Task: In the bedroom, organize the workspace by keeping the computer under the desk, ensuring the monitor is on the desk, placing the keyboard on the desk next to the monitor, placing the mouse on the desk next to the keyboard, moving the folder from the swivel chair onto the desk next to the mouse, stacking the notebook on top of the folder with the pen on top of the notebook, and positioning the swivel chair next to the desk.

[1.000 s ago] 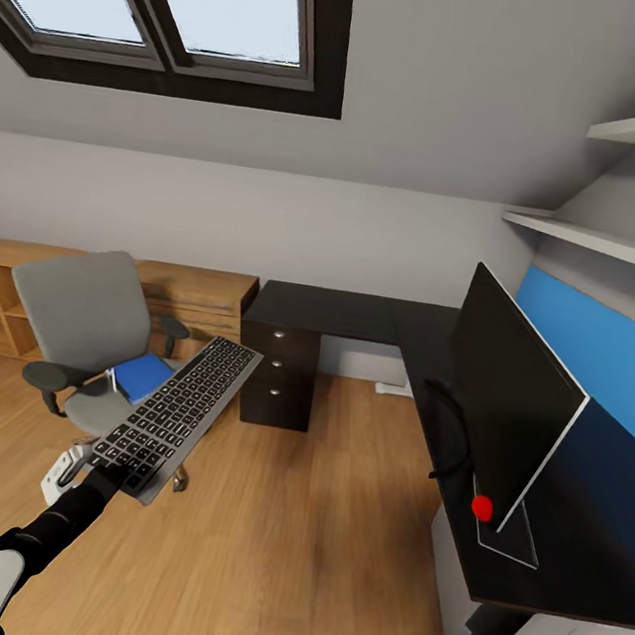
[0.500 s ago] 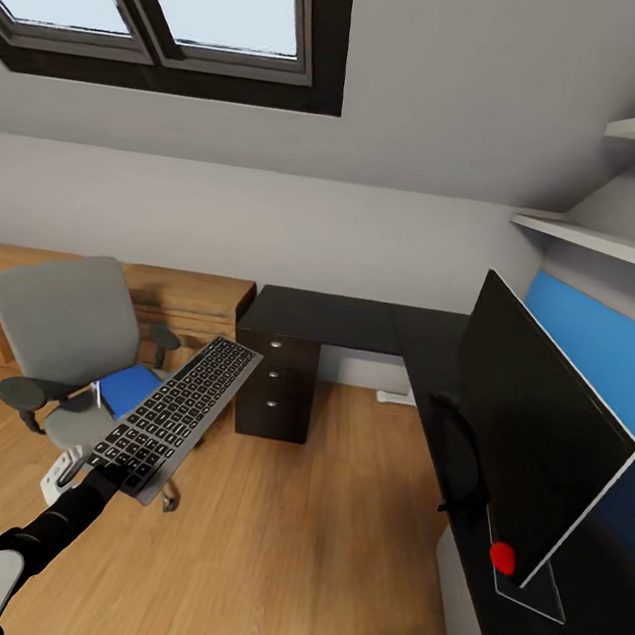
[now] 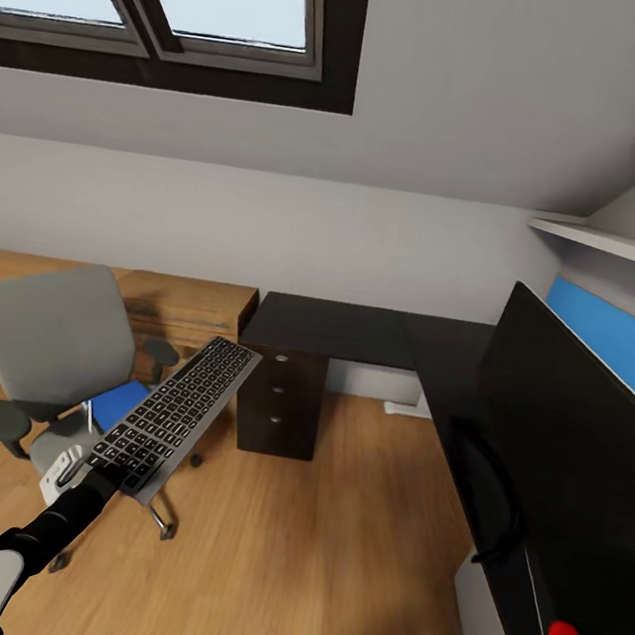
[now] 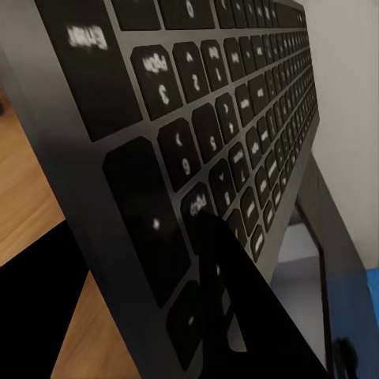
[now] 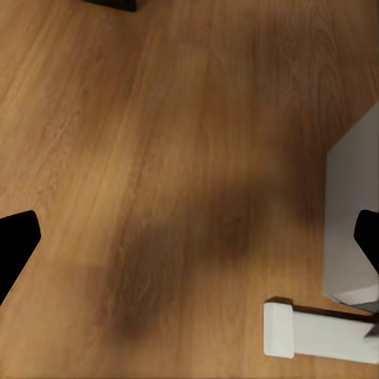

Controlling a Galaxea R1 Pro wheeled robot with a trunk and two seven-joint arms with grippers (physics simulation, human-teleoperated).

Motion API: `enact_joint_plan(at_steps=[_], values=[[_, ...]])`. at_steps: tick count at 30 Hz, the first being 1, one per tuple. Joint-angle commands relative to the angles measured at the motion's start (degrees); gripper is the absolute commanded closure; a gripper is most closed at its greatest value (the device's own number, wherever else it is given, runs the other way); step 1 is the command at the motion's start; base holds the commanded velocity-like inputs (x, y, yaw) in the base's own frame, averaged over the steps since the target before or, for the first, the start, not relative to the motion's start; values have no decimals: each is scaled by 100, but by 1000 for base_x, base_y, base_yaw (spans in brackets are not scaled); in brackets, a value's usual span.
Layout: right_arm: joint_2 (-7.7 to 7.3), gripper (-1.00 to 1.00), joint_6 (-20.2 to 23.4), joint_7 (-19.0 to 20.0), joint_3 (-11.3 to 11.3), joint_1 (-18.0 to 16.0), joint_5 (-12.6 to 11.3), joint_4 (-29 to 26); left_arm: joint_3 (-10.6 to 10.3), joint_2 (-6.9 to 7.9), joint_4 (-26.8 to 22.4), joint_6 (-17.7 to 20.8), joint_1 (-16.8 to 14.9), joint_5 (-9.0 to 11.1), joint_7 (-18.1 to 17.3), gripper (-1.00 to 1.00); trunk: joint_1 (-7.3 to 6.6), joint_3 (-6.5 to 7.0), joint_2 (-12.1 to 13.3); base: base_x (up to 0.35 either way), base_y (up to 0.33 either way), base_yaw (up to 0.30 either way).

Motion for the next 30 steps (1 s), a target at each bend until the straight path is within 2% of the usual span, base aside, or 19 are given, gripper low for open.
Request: enact_joint_plan(at_steps=[1, 7, 14, 26, 30], values=[[0, -100, -13, -60, 19, -6, 55, 10, 5, -2, -7, 28, -4, 76, 33, 100, 2, -6, -4, 99, 56, 0], [6, -100, -13, -60, 19, -6, 51, 10, 6, 1, -7, 28, -4, 60, 33, 100, 2, -6, -4, 64, 40, 0], [14, -100, -13, -60, 19, -6, 47, 15, 7, 0, -7, 24, -4, 56, 38, 100, 2, -6, -4, 214, 94, 0], [31, -100, -4, -77, 2, -6, 5, 10, 7, -5, 51, 8, -4, 83, 36, 100, 2, -6, -4, 52, 9, 0], [35, -100, -4, -78, 2, -6, 4, 9, 2, -5, 60, 14, -4, 83, 38, 100, 2, -6, -4, 223, 0, 0]])
